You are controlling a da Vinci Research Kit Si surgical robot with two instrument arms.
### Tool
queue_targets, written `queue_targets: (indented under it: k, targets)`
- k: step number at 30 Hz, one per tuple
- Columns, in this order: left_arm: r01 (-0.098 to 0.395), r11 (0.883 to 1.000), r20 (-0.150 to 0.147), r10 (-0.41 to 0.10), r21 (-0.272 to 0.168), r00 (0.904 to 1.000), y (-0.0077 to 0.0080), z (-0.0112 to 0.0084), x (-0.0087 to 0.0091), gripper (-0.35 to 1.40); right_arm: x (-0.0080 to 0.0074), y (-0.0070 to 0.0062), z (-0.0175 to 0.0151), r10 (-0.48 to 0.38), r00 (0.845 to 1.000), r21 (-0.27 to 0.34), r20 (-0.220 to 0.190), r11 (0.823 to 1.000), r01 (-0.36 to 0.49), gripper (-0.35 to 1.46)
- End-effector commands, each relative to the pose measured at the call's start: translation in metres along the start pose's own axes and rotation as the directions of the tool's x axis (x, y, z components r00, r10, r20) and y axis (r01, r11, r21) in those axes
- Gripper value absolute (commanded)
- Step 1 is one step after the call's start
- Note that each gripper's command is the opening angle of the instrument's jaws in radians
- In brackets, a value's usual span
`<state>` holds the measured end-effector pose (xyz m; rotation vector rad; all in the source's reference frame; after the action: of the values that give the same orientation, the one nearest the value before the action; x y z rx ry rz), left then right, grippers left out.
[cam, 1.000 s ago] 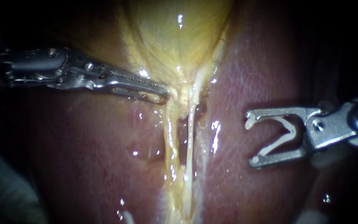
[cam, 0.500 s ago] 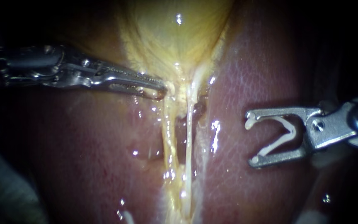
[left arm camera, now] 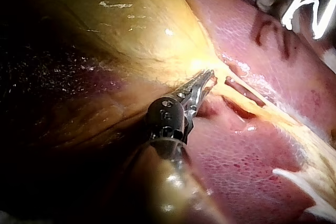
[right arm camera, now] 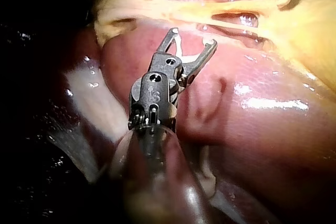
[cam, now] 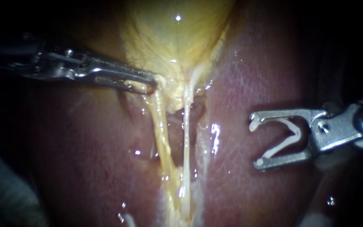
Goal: Grabbing gallbladder
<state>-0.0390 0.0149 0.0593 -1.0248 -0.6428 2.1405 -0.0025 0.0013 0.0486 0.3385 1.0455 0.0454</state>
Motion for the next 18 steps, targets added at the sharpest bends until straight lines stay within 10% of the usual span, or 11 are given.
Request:
queue_targets:
  k: [1,18]
  targets:
    - [0.001,1.0,-0.009,-0.001,-0.002,1.0,0.0002,-0.0005,0.0004,-0.35,0.0,0.0,0.0,0.0,1.0,0.0,0.0,1.0,0.0,0.47]
    - [0.007,1.0,-0.041,-0.007,0.001,0.9991,0.0008,-0.0033,0.0022,-0.35,0.0,0.0,0.0,0.0,1.0,0.0,0.0,1.0,0.0,0.47]
